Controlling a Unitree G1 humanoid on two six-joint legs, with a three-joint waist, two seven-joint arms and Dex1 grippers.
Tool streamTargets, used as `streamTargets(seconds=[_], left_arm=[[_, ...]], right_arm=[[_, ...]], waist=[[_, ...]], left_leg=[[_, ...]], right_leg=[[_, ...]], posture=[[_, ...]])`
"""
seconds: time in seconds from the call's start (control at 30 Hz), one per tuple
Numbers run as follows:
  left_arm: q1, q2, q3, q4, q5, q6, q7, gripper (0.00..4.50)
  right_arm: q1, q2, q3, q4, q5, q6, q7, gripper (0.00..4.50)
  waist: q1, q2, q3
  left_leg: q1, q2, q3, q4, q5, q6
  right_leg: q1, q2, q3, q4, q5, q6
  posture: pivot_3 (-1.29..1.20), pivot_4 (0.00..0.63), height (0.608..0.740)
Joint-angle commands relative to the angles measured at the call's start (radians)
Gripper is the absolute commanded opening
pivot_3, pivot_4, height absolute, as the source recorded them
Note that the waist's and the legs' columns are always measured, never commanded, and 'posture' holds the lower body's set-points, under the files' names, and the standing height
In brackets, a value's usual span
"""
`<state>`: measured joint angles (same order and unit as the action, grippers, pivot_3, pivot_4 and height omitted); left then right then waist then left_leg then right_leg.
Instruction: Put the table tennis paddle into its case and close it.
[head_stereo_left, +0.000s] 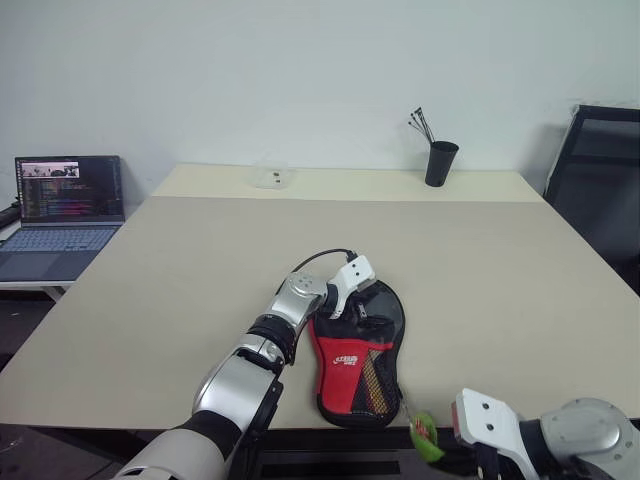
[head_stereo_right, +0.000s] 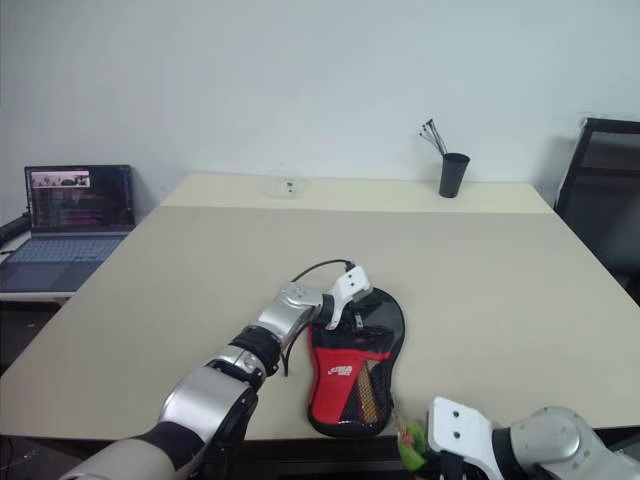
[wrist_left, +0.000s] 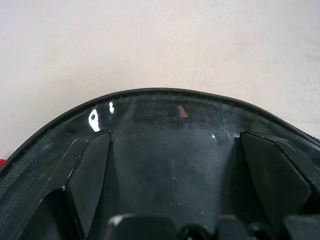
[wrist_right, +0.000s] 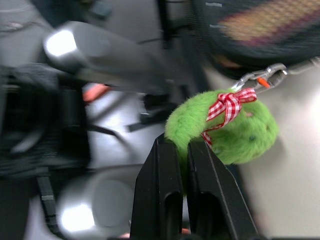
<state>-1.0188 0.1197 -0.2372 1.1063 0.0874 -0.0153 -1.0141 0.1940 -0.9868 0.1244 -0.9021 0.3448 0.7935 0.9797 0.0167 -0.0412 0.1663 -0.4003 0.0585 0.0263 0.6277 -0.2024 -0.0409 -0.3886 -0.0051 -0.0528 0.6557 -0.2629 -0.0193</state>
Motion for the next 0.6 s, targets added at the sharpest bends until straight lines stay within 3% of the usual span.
streamTargets(seconds=[0.03,0.4,0.6], left_arm=[[0.037,-0.001,-0.043,0.069,0.062,0.027,0.015,4.50],[0.038,-0.001,-0.040,0.066,0.063,0.030,0.026,4.50],[0.040,-0.005,-0.039,0.061,0.062,0.030,0.031,4.50]], right_arm=[[0.029,-0.027,-0.025,-0.084,0.094,0.014,0.035,0.04],[-0.045,-0.030,0.001,-0.139,0.194,0.079,-0.021,0.04],[-0.132,-0.024,-0.052,-0.143,0.314,0.155,-0.050,1.62]], waist=[[0.000,0.000,0.000],[0.000,0.001,0.000],[0.000,0.001,0.000]], left_leg=[[0.000,0.000,0.000,0.000,0.000,0.000],[0.000,0.002,-0.009,-0.001,0.000,-0.001],[-0.001,0.002,-0.012,-0.001,-0.001,-0.001]], right_leg=[[0.000,0.000,0.000,0.000,0.000,0.000],[0.001,-0.004,-0.011,-0.008,-0.002,-0.003],[0.005,-0.005,-0.013,-0.009,-0.002,-0.003]], posture=[[0.00,0.150,0.740],[0.00,0.150,0.740],[0.00,0.150,0.740]])
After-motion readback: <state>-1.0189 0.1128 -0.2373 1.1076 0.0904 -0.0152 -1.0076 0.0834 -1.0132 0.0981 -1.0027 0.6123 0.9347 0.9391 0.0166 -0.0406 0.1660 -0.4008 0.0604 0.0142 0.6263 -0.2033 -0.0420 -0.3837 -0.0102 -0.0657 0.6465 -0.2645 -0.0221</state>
